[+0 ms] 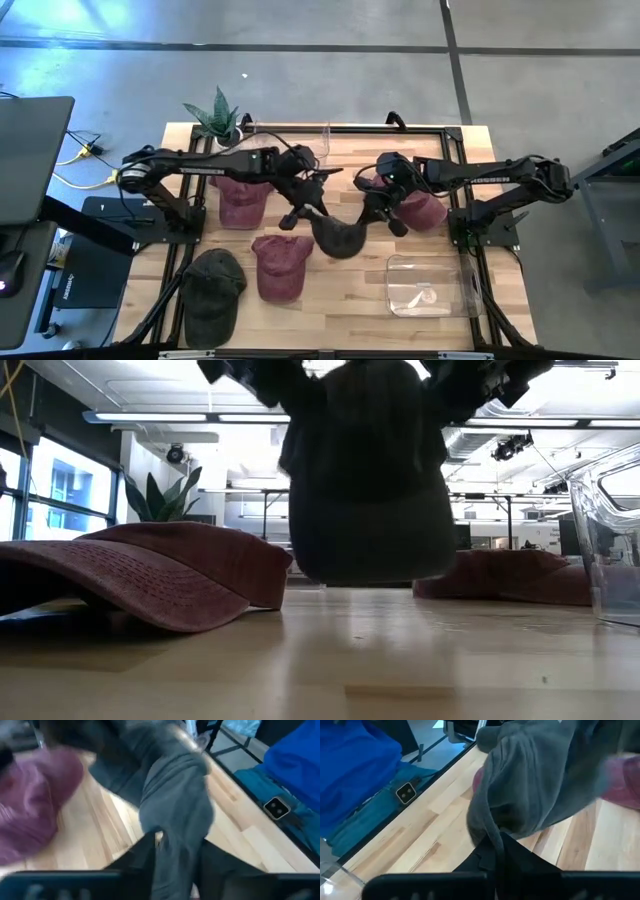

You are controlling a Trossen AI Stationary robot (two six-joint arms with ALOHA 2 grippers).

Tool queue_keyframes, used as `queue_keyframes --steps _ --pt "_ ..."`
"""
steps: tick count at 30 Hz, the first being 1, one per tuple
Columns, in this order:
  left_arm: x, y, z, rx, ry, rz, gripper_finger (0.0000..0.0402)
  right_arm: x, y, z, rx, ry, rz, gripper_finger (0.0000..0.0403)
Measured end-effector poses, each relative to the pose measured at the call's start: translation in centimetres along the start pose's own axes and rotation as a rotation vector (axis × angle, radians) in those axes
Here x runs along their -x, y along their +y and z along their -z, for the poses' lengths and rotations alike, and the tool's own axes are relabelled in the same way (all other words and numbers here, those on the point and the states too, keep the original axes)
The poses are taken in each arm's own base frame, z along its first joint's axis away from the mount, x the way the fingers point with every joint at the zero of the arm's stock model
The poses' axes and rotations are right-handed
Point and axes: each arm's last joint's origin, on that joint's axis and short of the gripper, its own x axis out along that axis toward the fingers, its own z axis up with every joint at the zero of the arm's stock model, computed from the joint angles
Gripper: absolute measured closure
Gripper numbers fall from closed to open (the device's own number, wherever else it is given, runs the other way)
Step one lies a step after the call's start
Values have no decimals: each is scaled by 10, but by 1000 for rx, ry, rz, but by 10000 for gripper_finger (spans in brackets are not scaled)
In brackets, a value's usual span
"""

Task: Pick & Place hat
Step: Put the top black cap into the top transparent bin

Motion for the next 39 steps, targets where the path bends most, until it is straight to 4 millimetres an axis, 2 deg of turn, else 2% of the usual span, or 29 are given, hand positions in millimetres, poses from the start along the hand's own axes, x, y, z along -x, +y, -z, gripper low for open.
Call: queue_keyframes --steps 6,9,12,17,22,27,33,36,39 --pt "-23 8 14 27 35 86 179 0 -3 2 -32 38 106 399" --pt "-27 8 14 18 -8 178 154 0 -4 2 -41 49 133 398" --pt "-28 7 17 36 -2 225 152 1 -5 4 -67 61 141 399" --pt "-29 -1 23 82 68 262 180 10 -1 3 -127 69 151 399" --pt "-43 -13 29 80 81 249 219 15 7 0 -151 52 134 399" --pt "-50 -10 27 26 -35 200 243 11 10 -1 -147 51 123 400" --pt "-49 -7 27 -5 -38 182 265 11 9 0 -165 50 123 398" --pt "-45 -1 32 4 -18 172 306 11 10 0 -168 50 119 400" --pt "-34 6 33 -1 -17 145 371 11 10 -1 -169 45 93 397"
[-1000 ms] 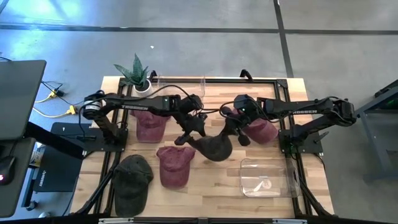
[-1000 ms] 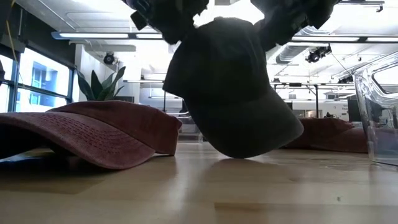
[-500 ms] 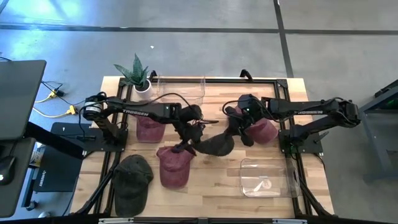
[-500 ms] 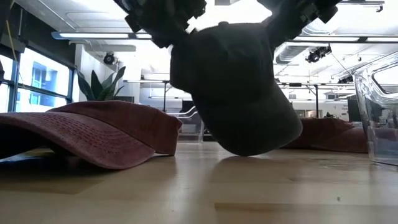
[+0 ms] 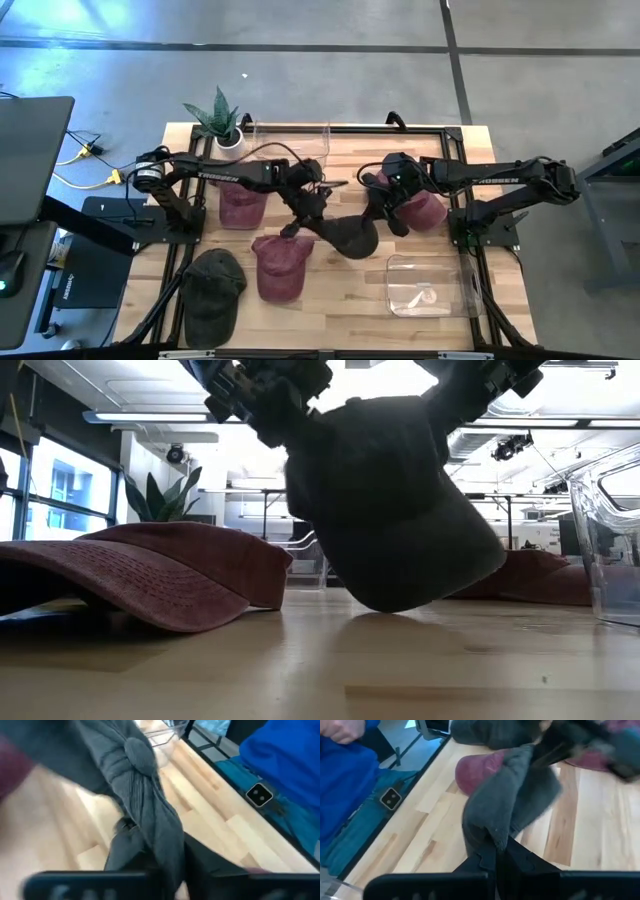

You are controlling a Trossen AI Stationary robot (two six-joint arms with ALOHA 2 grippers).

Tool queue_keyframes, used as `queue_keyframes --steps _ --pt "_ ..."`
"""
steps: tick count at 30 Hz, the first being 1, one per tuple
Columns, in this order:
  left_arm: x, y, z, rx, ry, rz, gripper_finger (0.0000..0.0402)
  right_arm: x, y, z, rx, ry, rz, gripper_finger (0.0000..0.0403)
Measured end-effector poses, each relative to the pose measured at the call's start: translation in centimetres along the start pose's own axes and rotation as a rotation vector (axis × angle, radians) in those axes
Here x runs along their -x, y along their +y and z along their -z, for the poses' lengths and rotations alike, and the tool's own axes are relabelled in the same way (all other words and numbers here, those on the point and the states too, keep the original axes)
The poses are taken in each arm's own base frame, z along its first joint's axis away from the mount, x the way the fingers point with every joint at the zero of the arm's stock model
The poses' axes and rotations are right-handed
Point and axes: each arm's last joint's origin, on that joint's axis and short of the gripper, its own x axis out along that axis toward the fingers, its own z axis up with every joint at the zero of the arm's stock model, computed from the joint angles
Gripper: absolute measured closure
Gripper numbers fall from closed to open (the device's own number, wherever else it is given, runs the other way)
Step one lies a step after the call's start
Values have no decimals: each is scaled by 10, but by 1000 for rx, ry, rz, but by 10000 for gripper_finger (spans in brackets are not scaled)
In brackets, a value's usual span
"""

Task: Pick & Place hat
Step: Put the top black cap into the top transparent bin

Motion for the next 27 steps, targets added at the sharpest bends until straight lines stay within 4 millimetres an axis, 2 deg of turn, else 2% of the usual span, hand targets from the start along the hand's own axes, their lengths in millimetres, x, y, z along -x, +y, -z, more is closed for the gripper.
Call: queue_keyframes --steps 2,5,8,12,17,22,27 --pt "10 3 -2 -16 -23 -10 392 0 0 -1 0 -9 -16 388" --pt "22 6 -3 -8 -34 -30 383 0 1 -3 -16 -29 -31 363" --pt "31 7 -5 -20 -50 -50 392 3 -2 -4 -50 -43 -44 323" --pt "37 7 -11 -30 -61 -77 396 5 -7 -8 -40 -81 -28 259" --pt "41 7 -21 -54 -78 -105 398 -7 -17 -4 4 -55 32 199" --pt "42 9 -24 -65 -69 -142 400 -28 -26 5 23 -27 -97 180" --pt "45 5 -21 -40 -28 -147 401 -26 -25 9 -43 -47 -353 191"
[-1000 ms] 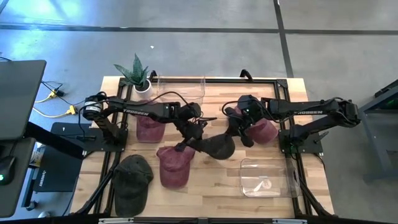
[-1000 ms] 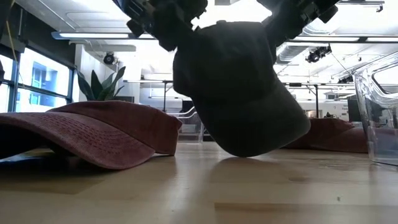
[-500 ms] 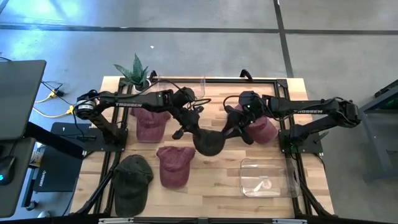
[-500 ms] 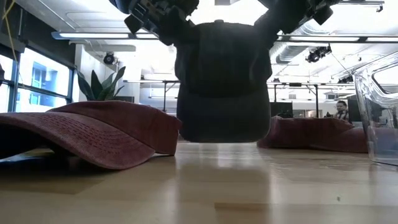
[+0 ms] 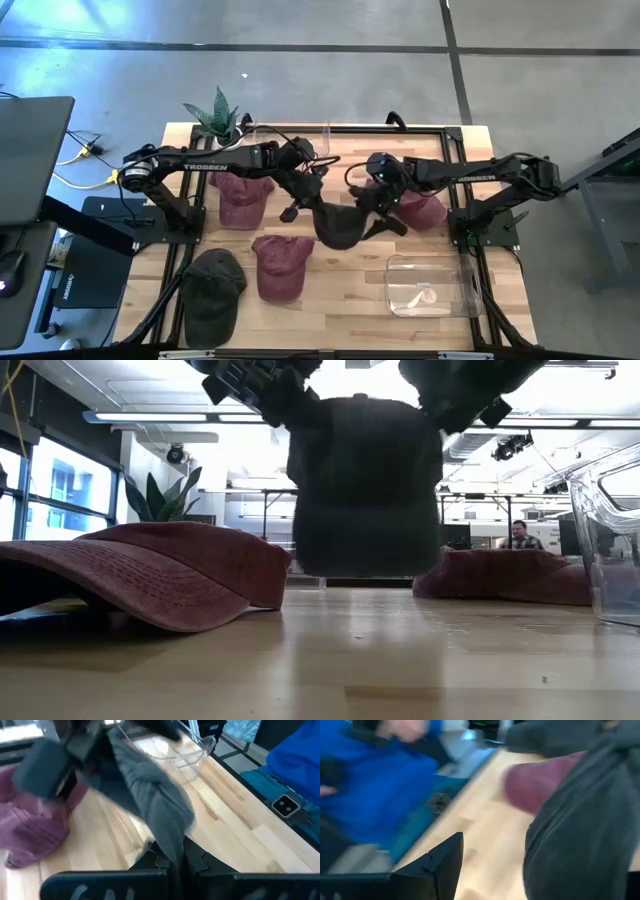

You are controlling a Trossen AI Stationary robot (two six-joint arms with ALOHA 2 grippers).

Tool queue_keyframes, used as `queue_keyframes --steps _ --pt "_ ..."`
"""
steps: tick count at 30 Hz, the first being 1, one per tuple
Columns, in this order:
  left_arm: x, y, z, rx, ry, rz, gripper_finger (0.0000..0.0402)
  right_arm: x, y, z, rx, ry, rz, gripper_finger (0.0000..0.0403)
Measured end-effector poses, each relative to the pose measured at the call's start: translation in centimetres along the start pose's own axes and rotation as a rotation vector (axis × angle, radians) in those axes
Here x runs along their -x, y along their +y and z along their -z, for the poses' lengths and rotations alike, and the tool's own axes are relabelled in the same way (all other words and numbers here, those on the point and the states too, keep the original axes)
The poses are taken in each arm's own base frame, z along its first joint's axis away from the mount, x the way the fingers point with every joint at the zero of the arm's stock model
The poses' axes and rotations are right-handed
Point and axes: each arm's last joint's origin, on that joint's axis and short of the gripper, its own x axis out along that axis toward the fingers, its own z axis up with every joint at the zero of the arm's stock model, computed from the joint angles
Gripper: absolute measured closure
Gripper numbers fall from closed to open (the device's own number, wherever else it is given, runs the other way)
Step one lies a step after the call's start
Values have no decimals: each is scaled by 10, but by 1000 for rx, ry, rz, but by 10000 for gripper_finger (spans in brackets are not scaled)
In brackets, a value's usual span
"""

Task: Pick & Place hat
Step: Put the top black cap into the top transparent bin

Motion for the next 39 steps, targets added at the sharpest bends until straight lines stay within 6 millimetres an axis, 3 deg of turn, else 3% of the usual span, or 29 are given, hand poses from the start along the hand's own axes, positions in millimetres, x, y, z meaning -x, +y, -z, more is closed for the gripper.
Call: queue_keyframes --steps 5,13,19,30,34,39 --pt "3 -3 0 -4 10 21 401 12 5 -4 -48 -37 -76 236" --pt "3 -2 -3 -21 -24 26 398 13 5 -5 15 -43 -37 388" --pt "3 0 -10 39 -89 33 350 14 3 -8 33 -52 19 385" --pt "-24 9 4 88 -81 122 150 19 -4 -9 62 -56 147 398" --pt "-27 10 3 72 -113 159 135 20 -3 -9 68 -58 164 392" --pt "-26 9 2 52 -144 223 162 25 4 -12 77 -63 182 398"
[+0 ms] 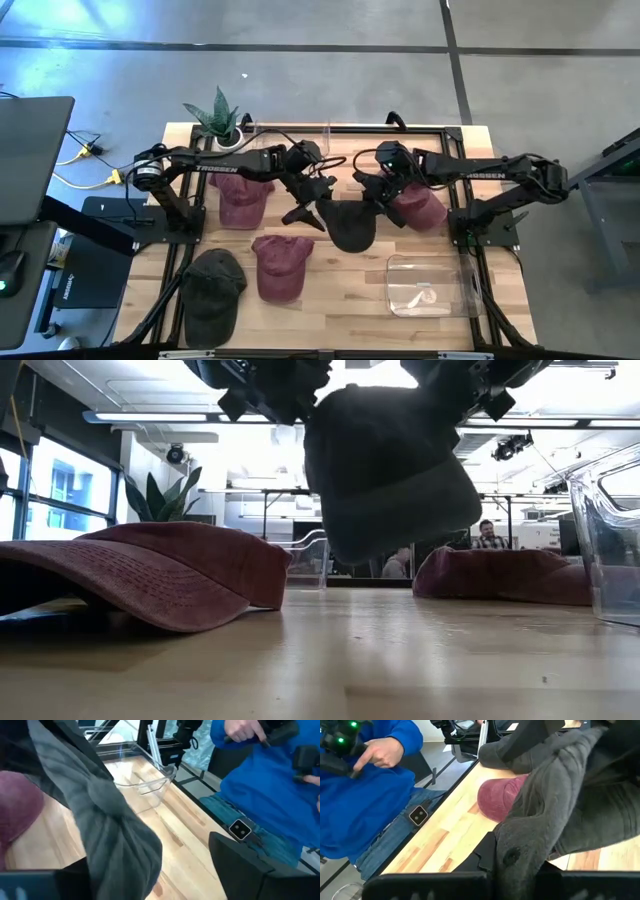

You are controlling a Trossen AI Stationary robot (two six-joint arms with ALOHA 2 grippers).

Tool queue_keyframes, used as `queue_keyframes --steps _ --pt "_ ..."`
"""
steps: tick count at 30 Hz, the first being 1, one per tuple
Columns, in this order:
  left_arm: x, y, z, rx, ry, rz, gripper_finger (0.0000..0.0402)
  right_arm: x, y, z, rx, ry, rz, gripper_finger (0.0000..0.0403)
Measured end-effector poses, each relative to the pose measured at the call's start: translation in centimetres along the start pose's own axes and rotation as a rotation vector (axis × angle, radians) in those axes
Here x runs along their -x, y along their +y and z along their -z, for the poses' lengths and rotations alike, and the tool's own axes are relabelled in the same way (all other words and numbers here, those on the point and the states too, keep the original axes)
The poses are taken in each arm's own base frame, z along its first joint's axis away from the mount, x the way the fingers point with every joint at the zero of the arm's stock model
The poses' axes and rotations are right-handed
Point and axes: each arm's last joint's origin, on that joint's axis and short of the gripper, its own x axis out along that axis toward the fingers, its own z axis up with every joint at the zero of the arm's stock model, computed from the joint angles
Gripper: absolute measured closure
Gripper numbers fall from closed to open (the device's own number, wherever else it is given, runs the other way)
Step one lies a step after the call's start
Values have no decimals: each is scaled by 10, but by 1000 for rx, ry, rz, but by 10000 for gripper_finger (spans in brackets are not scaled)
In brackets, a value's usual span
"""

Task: Pick & Place hat
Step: Put the top black cap into the top transparent bin

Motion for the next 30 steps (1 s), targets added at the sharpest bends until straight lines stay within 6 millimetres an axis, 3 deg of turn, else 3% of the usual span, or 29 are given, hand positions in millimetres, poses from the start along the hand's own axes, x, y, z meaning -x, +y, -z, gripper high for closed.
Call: queue_keyframes --steps 4,12,24,30 --pt "2 -2 -1 -21 -12 28 218 7 8 -4 12 -11 1 393" --pt "11 -10 -14 -80 -53 29 388 14 16 -8 27 -31 -50 399" --pt "22 -19 -22 -111 -40 -53 396 9 20 -10 27 -32 -52 386" --pt "21 -17 -21 -106 -26 -92 399 11 18 -11 -11 -46 -40 317"
